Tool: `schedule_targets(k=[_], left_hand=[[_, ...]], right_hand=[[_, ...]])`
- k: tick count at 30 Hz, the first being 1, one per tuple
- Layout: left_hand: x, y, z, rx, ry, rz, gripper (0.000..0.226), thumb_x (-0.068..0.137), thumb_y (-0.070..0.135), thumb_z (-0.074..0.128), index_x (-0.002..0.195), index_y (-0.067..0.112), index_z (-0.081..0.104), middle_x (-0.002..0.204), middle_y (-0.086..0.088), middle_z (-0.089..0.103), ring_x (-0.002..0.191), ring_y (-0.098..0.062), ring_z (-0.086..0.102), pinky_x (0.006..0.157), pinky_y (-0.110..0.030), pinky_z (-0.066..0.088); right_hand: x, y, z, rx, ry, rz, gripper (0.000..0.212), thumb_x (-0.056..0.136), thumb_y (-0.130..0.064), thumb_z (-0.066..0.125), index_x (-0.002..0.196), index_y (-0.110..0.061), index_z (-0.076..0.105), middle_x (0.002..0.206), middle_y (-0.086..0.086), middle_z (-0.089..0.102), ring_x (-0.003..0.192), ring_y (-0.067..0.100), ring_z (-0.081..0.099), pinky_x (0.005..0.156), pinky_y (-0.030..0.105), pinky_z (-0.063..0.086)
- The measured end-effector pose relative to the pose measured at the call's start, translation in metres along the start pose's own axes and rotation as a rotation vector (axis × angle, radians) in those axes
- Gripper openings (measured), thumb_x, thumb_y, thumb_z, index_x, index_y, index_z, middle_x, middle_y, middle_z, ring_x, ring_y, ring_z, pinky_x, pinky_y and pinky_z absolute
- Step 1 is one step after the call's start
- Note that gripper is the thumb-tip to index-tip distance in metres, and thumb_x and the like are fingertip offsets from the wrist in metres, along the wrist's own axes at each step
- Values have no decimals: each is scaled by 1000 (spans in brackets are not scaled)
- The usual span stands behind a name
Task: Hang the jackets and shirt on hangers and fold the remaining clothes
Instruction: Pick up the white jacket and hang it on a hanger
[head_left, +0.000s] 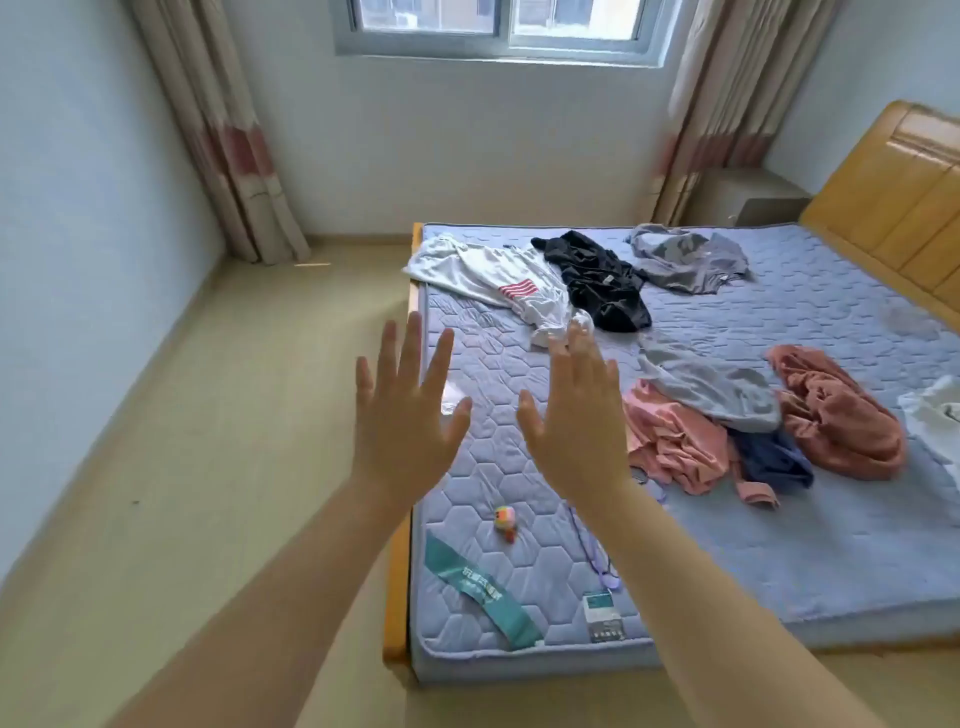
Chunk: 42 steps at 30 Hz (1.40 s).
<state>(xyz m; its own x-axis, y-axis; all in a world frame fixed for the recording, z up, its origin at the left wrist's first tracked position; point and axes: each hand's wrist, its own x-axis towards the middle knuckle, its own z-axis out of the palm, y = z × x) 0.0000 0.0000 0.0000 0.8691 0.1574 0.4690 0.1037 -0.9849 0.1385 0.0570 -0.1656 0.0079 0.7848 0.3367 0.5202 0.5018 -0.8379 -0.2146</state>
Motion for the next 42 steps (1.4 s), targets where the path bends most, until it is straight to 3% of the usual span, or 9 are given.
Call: schedule_targets(k=[7,13,18,27,33,38,42], left_hand=[[-6,-170,-38,72,10,-97,66,91,51,27,150,21,21,158,-13,16,146,-34,12,110,-59,13],[22,-254,-28,75,-7,-160,67,92,53,20,151,24,9,160,-10,7,147,-30,4,112,-54,4],[89,-325,-4,85,14,-123,68,90,51,25,151,23,12,159,-12,13,147,-32,9,111,-58,12],[304,-443,83,99,-71,-7,68,89,50,29,149,21,18,158,-13,18,145,-33,14,108,-62,20],[427,-490,145,13,-163,-9,72,87,53,18,153,24,12,161,-9,4,148,-29,-1,112,-58,7],[529,-527,220,-45,-225,38,70,96,48,34,152,29,-4,160,-3,-15,145,-23,-20,114,-53,-7],[619,-555,289,-100,-282,97,70,98,47,33,152,30,-8,158,0,-21,144,-21,-24,114,-50,-12]], right_hand=[[46,-172,54,68,-76,-74,61,86,-38,33,134,-2,44,143,22,41,133,38,38,109,55,30],[96,-236,108,101,-81,-107,59,89,-34,41,139,-4,39,149,19,34,139,35,30,114,52,22],[170,-272,169,157,-46,-76,64,87,-41,30,140,-5,39,151,16,32,141,33,27,115,50,21],[372,-278,313,146,-30,18,59,89,-36,42,139,-4,41,149,18,34,139,34,30,114,50,23],[490,-264,386,103,-70,60,59,87,-30,47,139,-3,41,149,20,34,138,36,32,112,53,26],[577,-240,463,72,-93,121,59,88,-31,45,139,-3,40,150,19,33,139,35,30,113,53,24],[649,-216,537,42,-122,196,57,90,-29,47,139,-2,39,149,20,33,139,35,30,113,53,25]])
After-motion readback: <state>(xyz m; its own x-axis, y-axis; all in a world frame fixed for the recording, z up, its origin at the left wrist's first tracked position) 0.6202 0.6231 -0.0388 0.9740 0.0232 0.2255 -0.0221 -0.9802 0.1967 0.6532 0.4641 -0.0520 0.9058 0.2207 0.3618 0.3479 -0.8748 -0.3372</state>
